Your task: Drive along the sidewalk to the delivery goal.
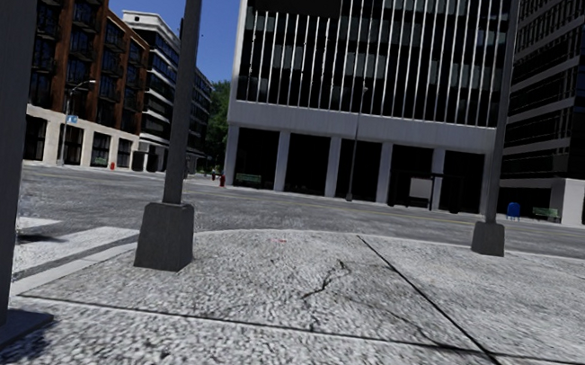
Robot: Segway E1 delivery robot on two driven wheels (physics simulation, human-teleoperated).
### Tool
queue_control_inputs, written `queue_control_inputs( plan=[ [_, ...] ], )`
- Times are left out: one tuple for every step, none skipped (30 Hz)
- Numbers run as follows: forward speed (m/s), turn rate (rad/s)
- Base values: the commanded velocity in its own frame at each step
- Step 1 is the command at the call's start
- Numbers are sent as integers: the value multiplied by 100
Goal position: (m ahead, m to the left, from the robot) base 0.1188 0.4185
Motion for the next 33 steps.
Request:
queue_control_inputs(
  plan=[
    [200, 0],
    [200, 0],
    [200, 0],
    [200, 0],
    [200, 0],
    [200, 0],
    [200, 0],
    [200, 0],
    [44, 0],
    [0, 0],
    [0, 0],
    [0, 0],
    [0, 0],
    [0, 0],
    [0, 0],
    [0, 0],
    [0, 0],
    [0, 0],
    [0, 0],
    [0, 0],
    [0, 0],
    [0, 0],
    [0, 0],
    [0, 0],
    [0, 0],
    [0, 0],
    [0, 0],
    [0, 0],
    [0, 0],
    [0, 0],
    [0, 0],
    [0, 0],
    [0, 0]
  ],
)
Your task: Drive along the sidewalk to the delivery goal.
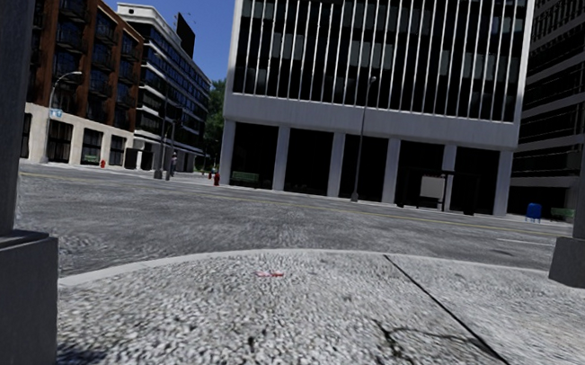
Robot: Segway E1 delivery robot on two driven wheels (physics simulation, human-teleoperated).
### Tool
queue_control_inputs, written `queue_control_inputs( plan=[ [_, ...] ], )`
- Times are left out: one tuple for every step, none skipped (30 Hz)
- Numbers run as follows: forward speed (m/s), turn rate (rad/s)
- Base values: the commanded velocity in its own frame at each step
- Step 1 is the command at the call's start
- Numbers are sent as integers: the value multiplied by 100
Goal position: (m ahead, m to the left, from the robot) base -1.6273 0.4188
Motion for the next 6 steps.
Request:
queue_control_inputs(
  plan=[
    [0, 0],
    [0, 0],
    [0, 0],
    [0, 0],
    [0, 0],
    [0, 0]
  ],
)
